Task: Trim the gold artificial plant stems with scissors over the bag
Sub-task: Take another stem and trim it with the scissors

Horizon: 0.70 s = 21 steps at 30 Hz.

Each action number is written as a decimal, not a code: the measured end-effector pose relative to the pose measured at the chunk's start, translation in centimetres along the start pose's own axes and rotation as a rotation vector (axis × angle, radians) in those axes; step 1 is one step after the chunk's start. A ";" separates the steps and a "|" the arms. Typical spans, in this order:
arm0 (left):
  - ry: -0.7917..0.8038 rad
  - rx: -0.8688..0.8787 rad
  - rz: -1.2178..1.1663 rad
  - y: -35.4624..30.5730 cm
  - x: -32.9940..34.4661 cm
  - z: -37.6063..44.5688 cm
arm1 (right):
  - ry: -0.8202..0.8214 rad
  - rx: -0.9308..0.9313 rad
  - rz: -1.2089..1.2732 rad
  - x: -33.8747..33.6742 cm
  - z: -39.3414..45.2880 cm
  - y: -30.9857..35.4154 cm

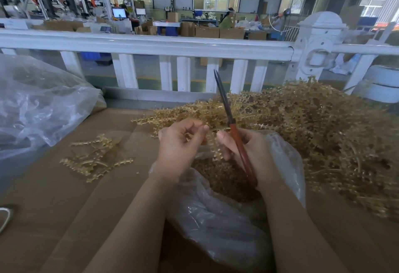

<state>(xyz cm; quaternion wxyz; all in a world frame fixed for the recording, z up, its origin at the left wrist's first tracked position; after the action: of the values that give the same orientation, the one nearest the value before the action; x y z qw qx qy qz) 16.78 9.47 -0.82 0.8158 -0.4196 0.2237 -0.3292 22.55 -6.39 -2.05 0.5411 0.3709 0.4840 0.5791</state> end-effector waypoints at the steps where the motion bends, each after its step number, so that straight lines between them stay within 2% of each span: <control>1: 0.009 0.010 0.000 -0.3 0.1 -0.1 | 0.007 0.021 0.028 0.0 0.0 0.1; 4: 0.012 0.084 -0.010 -1.0 0.4 -0.3 | 0.021 0.023 -0.024 0.2 -0.1 0.3; 9: 0.066 -0.149 -0.266 -0.5 0.8 -0.4 | -0.010 0.108 0.090 0.0 -0.2 0.6; 12: 0.072 -0.196 -0.346 -0.8 0.5 -0.2 | -0.046 0.125 0.147 -0.5 -0.3 0.7; 16: 0.075 -0.211 -0.303 -0.5 0.1 -0.1 | -0.051 0.148 0.153 -0.6 -0.2 0.6; 21: 0.180 -0.220 -0.321 -0.7 0.4 -0.2 | -0.020 0.128 0.058 -0.3 0.0 0.5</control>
<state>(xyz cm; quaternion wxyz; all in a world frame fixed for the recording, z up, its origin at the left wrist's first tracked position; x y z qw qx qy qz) 16.71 8.79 -0.35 0.6788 -0.5054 0.2606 -0.4646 22.46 -6.70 -1.59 0.5041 0.4245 0.5036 0.5586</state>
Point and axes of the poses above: each hand's wrist, its own z-axis towards the middle knuckle, its own x-axis out of the palm, y = z × x, the point moved 5 cm from there along z, towards the middle knuckle, and after that the axes turned 14 degrees about -y, right-handed, at the moved point
